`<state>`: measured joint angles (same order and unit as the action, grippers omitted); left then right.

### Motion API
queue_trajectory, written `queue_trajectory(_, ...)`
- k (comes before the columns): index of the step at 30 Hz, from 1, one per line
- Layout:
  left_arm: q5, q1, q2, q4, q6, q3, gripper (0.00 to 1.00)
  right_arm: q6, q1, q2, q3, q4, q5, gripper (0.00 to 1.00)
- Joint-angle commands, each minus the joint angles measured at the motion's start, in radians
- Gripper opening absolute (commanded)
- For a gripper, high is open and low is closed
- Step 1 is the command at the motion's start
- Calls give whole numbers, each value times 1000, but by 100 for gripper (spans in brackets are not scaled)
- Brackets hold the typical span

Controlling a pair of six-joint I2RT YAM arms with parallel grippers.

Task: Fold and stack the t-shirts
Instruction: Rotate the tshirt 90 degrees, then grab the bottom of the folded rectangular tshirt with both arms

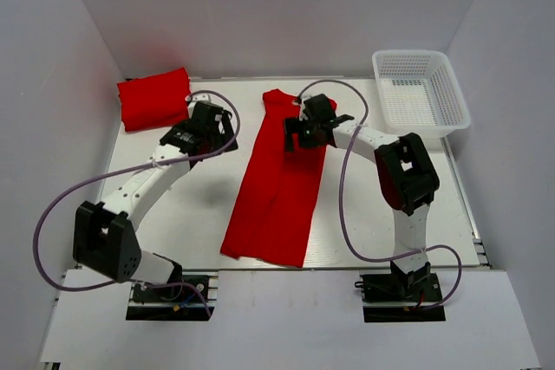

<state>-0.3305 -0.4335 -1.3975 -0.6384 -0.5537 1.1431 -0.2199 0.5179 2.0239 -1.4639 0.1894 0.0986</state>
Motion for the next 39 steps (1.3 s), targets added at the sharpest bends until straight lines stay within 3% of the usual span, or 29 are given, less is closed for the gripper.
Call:
queue_trajectory(1,-38,86,-85,75,24,44,100,-79,4,-48,72,50,-82,90)
queue_trajectory(4,48,136,-210,62,53,92,100,-96,2,-5,74,59,-94,90)
queue_trajectory(13,119,200,-322,152,126,179,100,-78,-44,251,-222,169,-211,90)
queue_trajectory(20,222,243,-435,161,175,317,100,83,-107,495,-724,252,-183,90)
queue_trajectory(22,231,243,-436,129,175,337,100,129,-105,478,-774,282,-134,90)
queue_trajectory(24,220,253,-426,120,175,313,100,214,-91,405,-733,253,-134,90)
queue_trajectory(27,211,253,-359,131,163,224,100,277,-67,221,-497,187,-138,90)
queue_trajectory(28,211,253,-338,131,163,199,100,280,-53,122,-431,177,-146,90)
queue_trajectory(34,199,253,-195,120,92,9,100,257,68,-94,-166,235,-192,90)
queue_trajectory(39,235,253,-101,138,74,-169,100,329,174,-174,-17,252,33,90)
